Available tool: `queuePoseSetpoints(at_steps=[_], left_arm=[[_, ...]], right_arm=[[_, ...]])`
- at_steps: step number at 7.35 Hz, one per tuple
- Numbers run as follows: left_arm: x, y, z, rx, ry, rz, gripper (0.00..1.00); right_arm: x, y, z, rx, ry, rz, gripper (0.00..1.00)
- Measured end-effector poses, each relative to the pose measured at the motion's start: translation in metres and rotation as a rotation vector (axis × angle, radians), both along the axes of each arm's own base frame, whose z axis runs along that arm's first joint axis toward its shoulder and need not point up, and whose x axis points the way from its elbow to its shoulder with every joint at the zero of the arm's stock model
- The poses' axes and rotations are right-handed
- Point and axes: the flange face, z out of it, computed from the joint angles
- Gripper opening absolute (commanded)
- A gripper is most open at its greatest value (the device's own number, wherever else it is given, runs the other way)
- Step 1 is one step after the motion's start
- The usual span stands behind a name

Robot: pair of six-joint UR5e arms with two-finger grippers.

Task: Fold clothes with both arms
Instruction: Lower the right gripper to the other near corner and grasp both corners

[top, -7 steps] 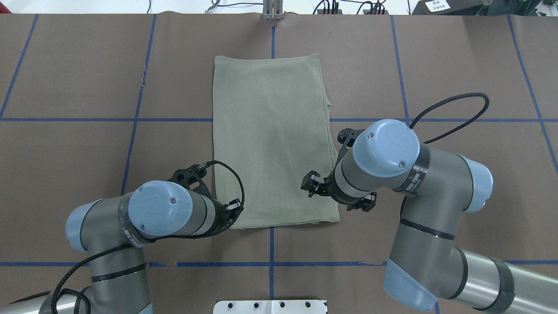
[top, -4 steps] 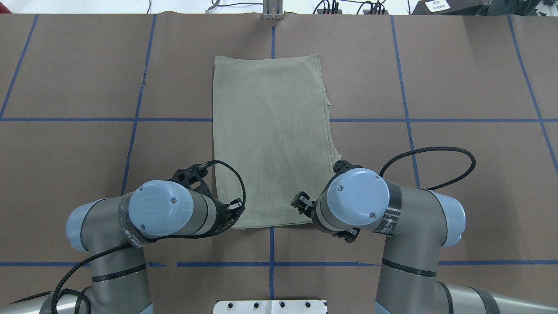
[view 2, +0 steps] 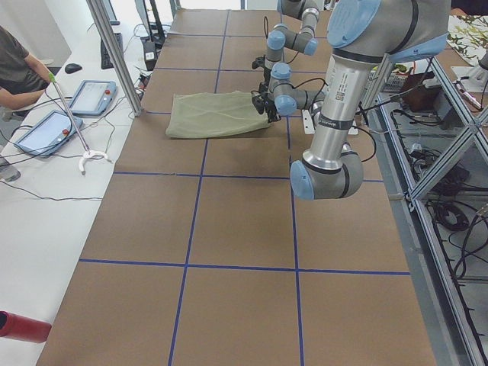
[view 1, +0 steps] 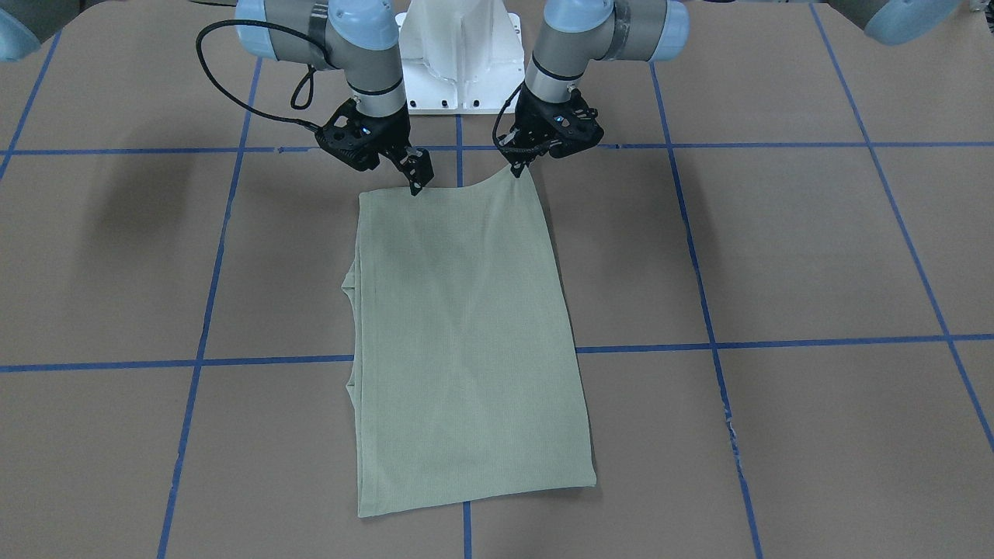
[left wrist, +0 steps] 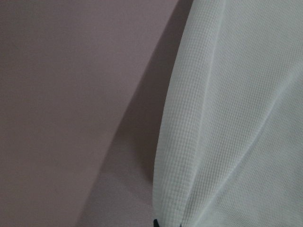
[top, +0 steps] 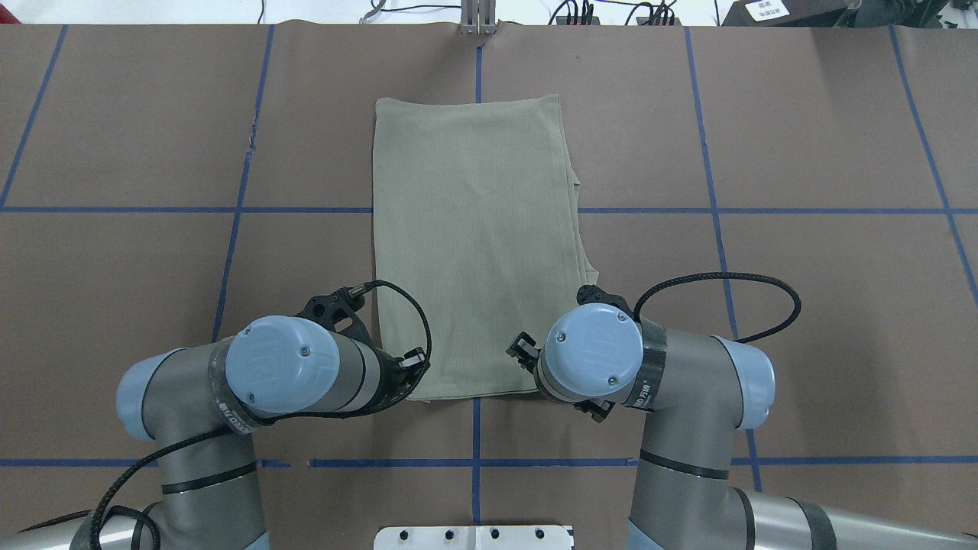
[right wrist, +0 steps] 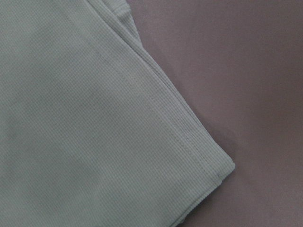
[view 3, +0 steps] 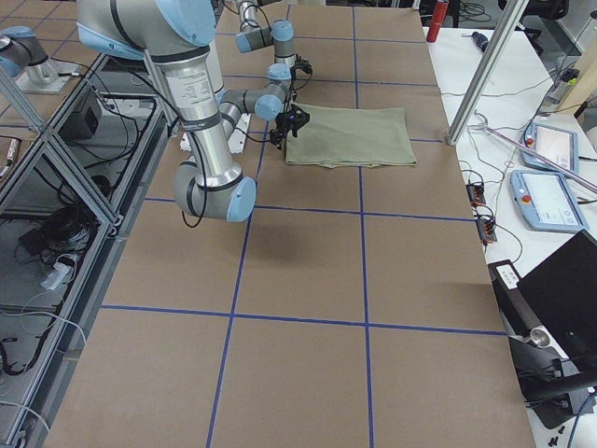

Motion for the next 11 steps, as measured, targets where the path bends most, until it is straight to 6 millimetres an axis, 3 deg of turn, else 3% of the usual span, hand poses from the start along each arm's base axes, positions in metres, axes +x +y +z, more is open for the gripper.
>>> queuePoseSetpoints(at_steps=[4,9,10,11], left_arm=[[0.000,0.000,0.000,0.000,0.000,0.000,0.00],[0.000,0.000,0.000,0.000,-0.001,0.000,0.00],[0.000,0.000,0.001,0.000,-0.001,-0.001,0.00],[0.000,0.000,0.001,0.000,-0.001,0.000,0.00]], right_arm=[[-0.023,-0.009,0.019,-0.002,-0.010,0.009,1.00],[-0.022,-0.010,0.023,-0.014,0.009,0.012,1.00],[-0.022,-0.010,0.025,-0.016,0.015,0.011,0.82],[-0.022,-0.010,0.025,-0.019,0.021,0.010,0.44]])
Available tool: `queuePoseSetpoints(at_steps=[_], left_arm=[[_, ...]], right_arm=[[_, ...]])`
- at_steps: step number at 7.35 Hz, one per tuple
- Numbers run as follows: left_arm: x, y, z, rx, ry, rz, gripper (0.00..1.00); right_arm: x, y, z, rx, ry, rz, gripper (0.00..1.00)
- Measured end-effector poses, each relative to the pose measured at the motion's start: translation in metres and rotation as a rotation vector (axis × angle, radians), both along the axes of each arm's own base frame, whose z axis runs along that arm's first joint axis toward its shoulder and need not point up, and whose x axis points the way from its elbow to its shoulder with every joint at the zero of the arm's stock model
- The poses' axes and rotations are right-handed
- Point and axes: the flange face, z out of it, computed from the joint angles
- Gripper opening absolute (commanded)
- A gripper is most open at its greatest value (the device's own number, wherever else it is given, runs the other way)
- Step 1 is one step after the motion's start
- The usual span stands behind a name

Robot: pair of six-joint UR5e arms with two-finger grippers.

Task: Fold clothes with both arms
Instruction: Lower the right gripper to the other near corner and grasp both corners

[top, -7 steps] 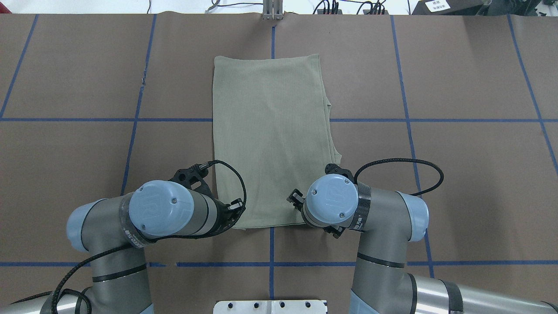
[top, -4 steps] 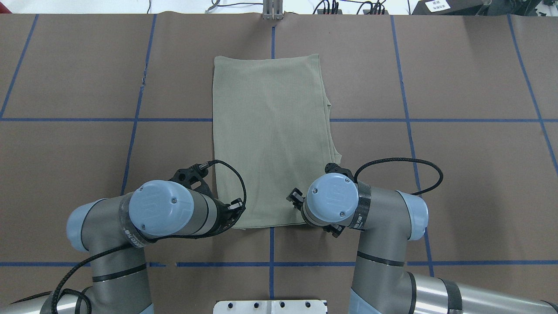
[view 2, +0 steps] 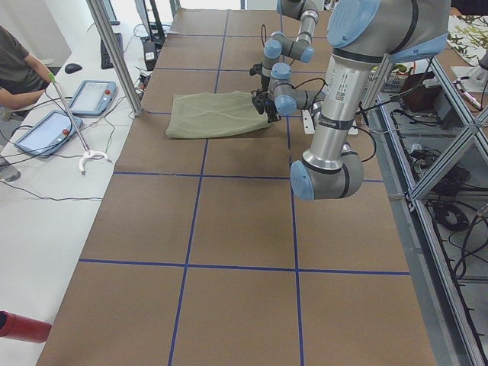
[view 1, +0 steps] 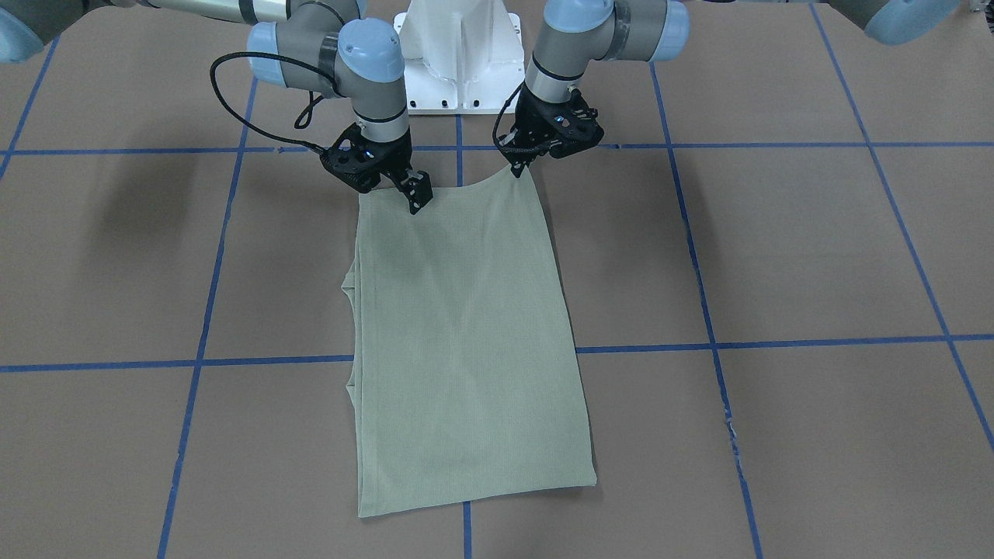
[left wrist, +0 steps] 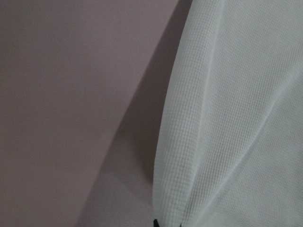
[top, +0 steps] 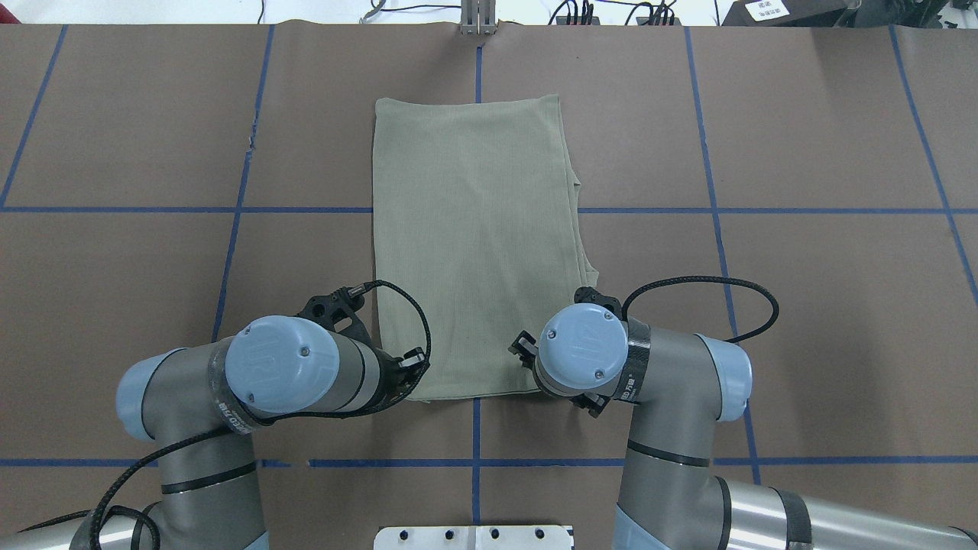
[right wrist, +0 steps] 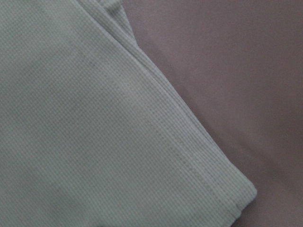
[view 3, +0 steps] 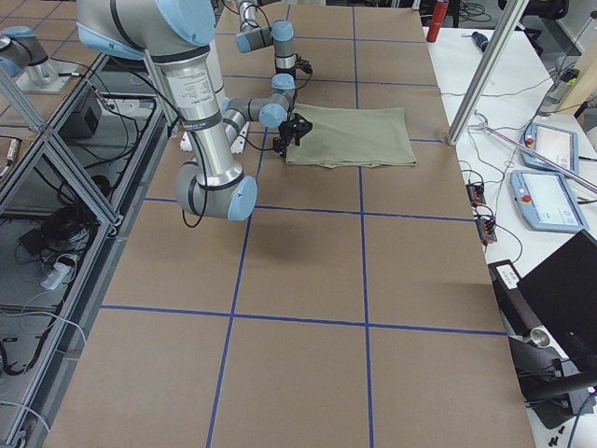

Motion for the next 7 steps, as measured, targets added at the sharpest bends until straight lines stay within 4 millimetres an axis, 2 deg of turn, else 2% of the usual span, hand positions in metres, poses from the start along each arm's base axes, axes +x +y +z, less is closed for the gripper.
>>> queuePoseSetpoints(at_steps=[1,2,7], left_arm=[[0.000,0.000,0.000,0.000,0.000,0.000,0.00],[0.000,0.000,0.001,0.000,-0.001,0.000,0.00],[0.000,0.000,0.000,0.000,0.000,0.000,0.00]], right_arm=[[0.000,0.000,-0.001,-0.002,0.003,0.000,0.19],[0.000,0.000,-0.002,-0.003,0.002,-0.001,0.01],[0.016,0.004,-0.025,0.002,-0.045,0.011,0.00]])
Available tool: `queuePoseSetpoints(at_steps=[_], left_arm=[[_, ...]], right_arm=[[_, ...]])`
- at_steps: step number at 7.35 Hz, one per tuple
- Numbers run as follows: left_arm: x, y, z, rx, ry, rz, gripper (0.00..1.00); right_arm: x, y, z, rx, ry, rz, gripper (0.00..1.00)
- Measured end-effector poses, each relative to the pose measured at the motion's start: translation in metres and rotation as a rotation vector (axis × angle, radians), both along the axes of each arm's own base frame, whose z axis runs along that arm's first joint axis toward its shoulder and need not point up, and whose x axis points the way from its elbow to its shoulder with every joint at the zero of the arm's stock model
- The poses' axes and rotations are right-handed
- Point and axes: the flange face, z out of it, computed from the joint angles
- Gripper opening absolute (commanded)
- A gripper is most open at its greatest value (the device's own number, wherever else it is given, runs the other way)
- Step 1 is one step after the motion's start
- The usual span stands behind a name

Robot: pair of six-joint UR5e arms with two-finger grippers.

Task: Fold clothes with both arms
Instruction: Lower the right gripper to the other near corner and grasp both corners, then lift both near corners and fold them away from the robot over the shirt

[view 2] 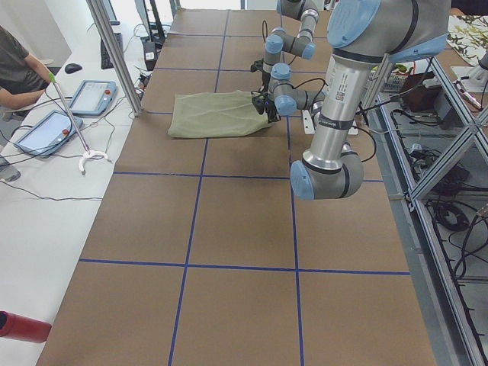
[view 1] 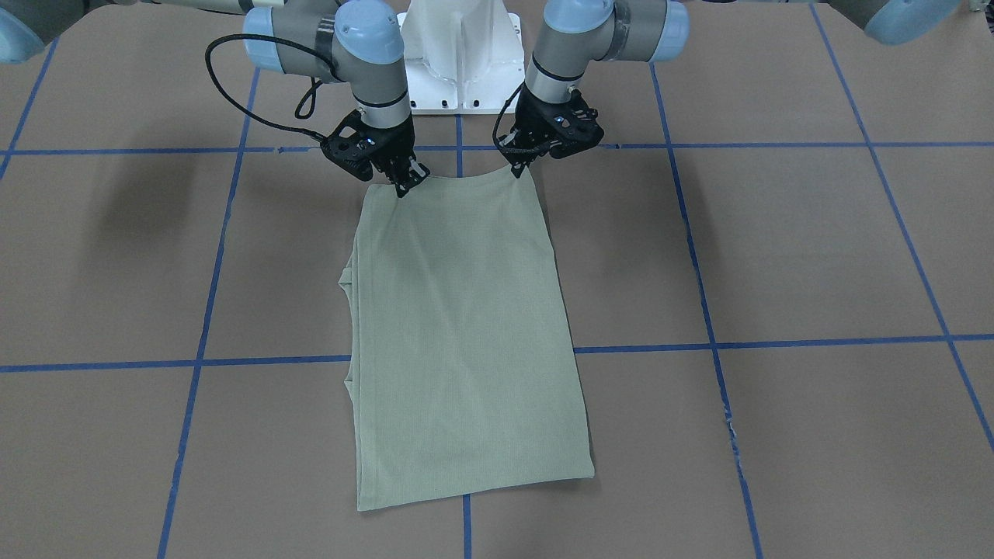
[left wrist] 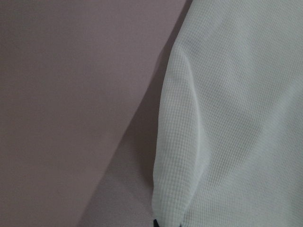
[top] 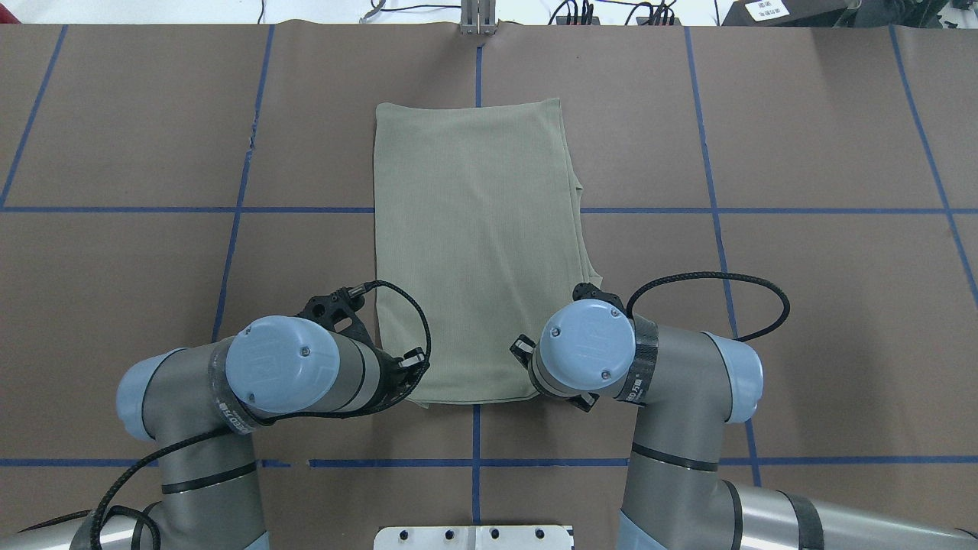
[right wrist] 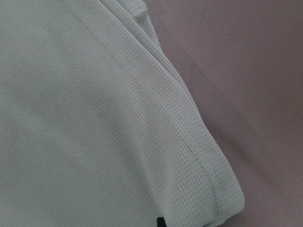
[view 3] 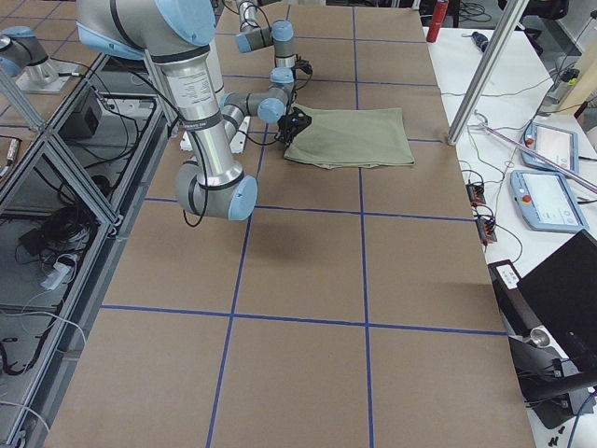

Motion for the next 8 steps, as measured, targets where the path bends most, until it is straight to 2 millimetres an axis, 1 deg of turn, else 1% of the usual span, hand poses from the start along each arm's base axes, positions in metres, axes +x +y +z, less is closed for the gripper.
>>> queuePoseSetpoints(at_steps=[1,2,3,4,6,7,8], left_arm=[[-0.003,0.001,-0.002,0.002,0.007,0.000,0.00],[-0.011,0.005,-0.009,0.007,0.018,0.002,0.00],[-0.021,0.015,-0.021,0.009,0.024,0.011,0.00],[-0.034,0.033,-0.037,0.009,0.022,0.034,0.00],[-0.057,0.065,-0.060,0.007,0.021,0.080,0.00],[-0.068,0.073,-0.067,0.005,0.017,0.091,0.00],[-0.076,0.076,-0.072,0.002,0.010,0.095,0.00]], right_arm=[[0.003,0.001,-0.003,0.001,-0.008,0.002,0.00],[0.009,0.003,-0.007,0.004,-0.021,0.003,0.00],[0.016,0.008,-0.015,0.008,-0.042,0.000,0.00],[0.027,0.018,-0.025,0.012,-0.074,-0.007,0.00],[0.054,0.050,-0.047,0.013,-0.149,-0.056,0.00],[0.067,0.062,-0.056,0.007,-0.184,-0.085,0.00],[0.073,0.067,-0.061,0.003,-0.202,-0.097,0.00]])
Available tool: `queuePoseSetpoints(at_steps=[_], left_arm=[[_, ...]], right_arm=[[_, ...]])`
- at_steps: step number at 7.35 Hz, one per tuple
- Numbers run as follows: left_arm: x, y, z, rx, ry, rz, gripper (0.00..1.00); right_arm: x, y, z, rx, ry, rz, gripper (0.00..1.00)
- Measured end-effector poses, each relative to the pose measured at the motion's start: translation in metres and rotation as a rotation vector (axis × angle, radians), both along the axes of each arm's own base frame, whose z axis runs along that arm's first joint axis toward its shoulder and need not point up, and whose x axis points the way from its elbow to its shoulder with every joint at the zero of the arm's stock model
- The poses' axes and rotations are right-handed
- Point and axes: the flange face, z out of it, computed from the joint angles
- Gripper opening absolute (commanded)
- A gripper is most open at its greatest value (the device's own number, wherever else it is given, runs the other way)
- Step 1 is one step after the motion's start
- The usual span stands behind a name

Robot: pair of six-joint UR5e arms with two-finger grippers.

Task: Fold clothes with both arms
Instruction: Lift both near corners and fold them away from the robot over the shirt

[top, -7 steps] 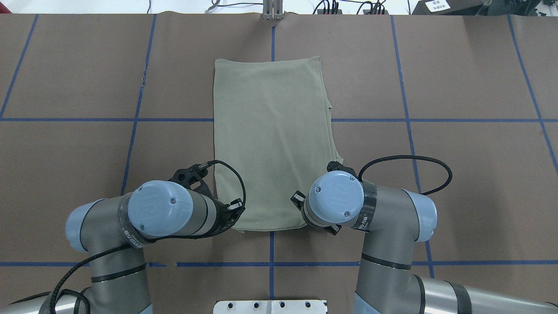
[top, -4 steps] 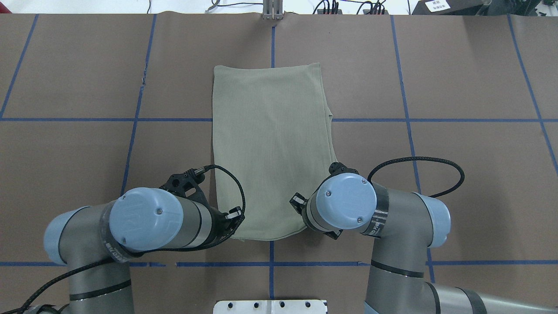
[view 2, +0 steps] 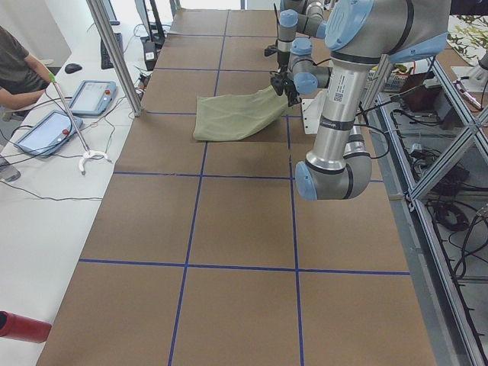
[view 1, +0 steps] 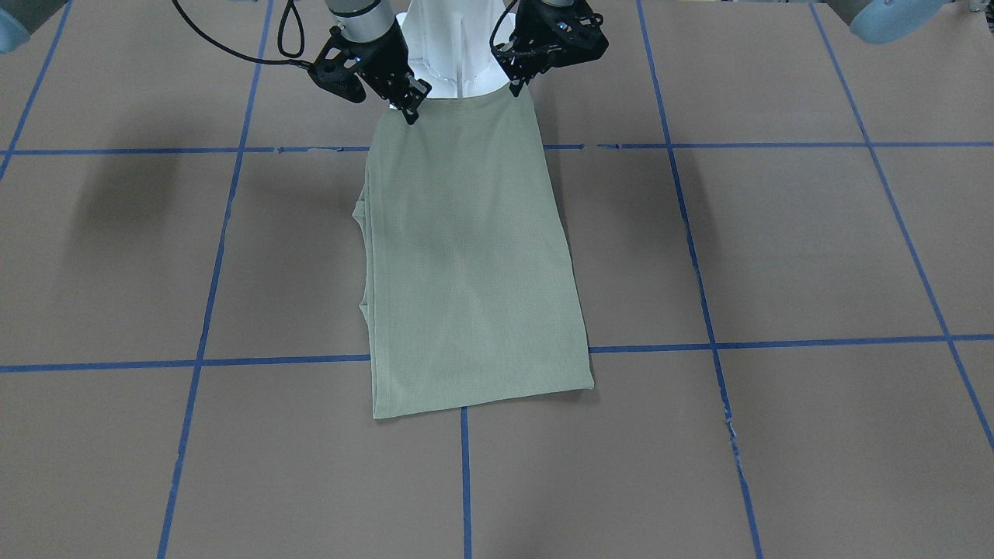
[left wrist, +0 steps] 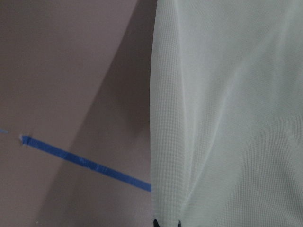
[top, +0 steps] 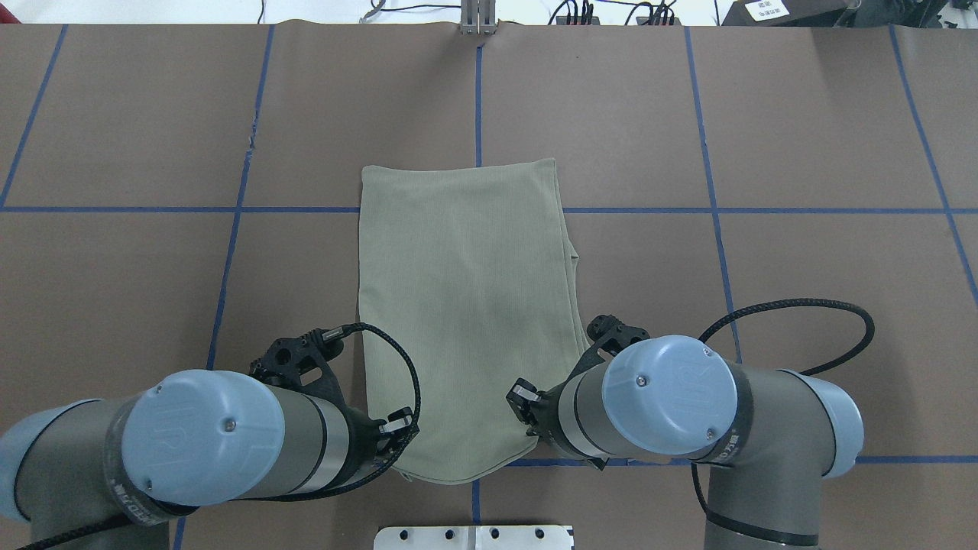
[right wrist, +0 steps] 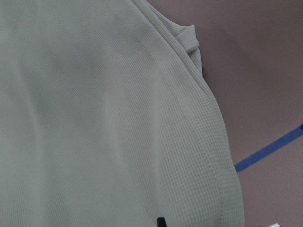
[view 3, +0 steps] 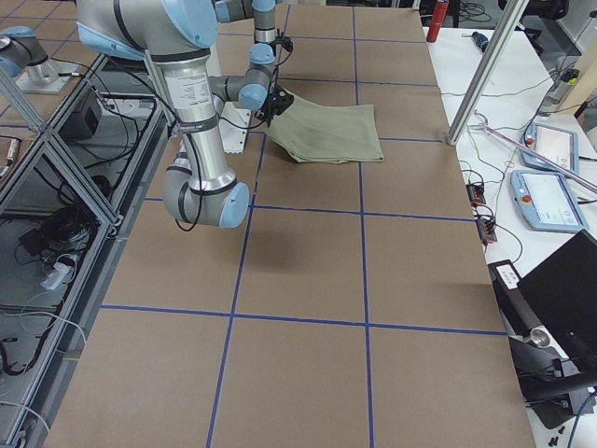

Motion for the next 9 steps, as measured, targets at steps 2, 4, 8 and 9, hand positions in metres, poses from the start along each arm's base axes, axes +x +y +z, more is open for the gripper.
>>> queuePoseSetpoints(at_steps=[2,4,8,9], left_arm=[[-0.003,-0.022,0.002,0.004,-0.016,-0.038,0.00],[0.002,-0.073,0.015,0.028,-0.018,-0.115,0.00],[-0.003,-0.180,0.021,0.084,0.002,-0.258,0.00],[-0.010,-0.197,0.022,0.096,0.006,-0.282,0.00]], right_arm=[[0.001,-0.023,0.007,0.000,0.015,0.040,0.00],[0.001,-0.071,0.023,0.009,0.023,0.124,0.00],[-0.014,-0.177,0.007,0.052,-0.024,0.263,0.00],[-0.019,-0.200,0.005,0.067,-0.022,0.280,0.00]])
